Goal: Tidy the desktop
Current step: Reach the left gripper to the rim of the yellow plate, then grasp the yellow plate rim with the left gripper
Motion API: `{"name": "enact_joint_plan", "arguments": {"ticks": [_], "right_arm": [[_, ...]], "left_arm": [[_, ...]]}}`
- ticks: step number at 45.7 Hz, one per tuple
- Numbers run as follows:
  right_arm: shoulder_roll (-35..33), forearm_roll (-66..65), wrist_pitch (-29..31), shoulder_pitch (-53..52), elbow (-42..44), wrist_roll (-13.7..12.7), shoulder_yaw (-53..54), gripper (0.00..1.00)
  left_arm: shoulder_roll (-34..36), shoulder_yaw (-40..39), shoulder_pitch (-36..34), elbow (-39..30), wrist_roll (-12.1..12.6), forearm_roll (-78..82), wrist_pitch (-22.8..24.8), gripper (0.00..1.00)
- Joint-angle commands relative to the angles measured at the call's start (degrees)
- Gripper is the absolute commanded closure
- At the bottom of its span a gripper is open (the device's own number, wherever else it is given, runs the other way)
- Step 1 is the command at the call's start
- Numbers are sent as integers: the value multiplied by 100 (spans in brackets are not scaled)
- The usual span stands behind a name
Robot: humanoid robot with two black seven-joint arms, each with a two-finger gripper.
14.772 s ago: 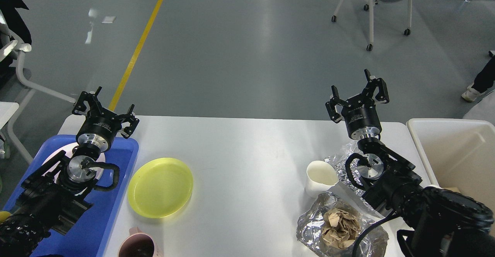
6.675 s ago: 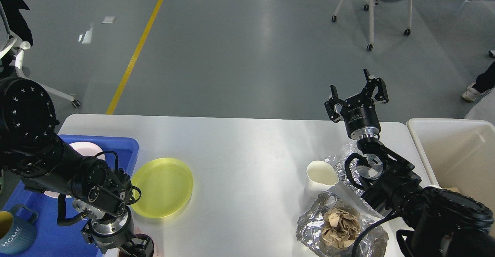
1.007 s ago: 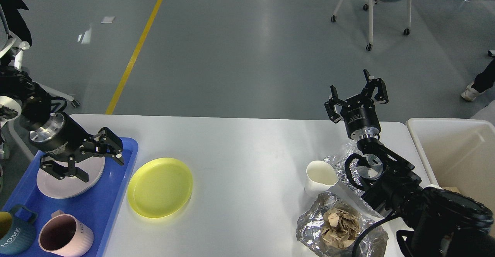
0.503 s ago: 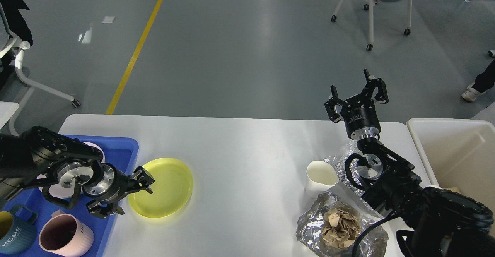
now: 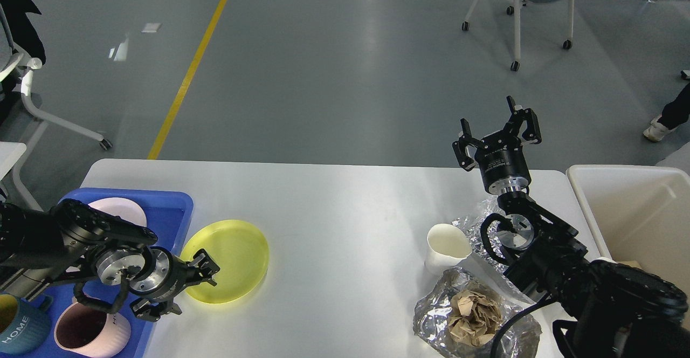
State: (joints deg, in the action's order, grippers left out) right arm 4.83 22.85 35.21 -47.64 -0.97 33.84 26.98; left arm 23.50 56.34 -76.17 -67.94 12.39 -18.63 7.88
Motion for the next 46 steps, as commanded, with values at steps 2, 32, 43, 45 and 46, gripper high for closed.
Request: {"name": "enact_joint_plan", "arguments": {"ticks": [2, 32, 43, 45, 46], "right_arm": [[0, 0, 4, 0, 0, 0, 0, 0], [-8, 0, 4, 9, 0, 0, 0, 0], [0, 0, -5, 0, 0, 0, 0, 0], [0, 0, -5, 9, 0, 0, 0, 0], [0, 0, 4, 9, 0, 0, 0, 0]], "left_arm": [[-30, 0, 111, 0, 0, 0, -103, 25], [-197, -211, 454, 35, -53, 0, -990, 61], [-197, -237, 454, 35, -44, 9, -1078, 66], [-197, -237, 454, 44, -44, 9, -1078, 67], [-197, -237, 454, 44, -44, 9, -1087, 68]]}}
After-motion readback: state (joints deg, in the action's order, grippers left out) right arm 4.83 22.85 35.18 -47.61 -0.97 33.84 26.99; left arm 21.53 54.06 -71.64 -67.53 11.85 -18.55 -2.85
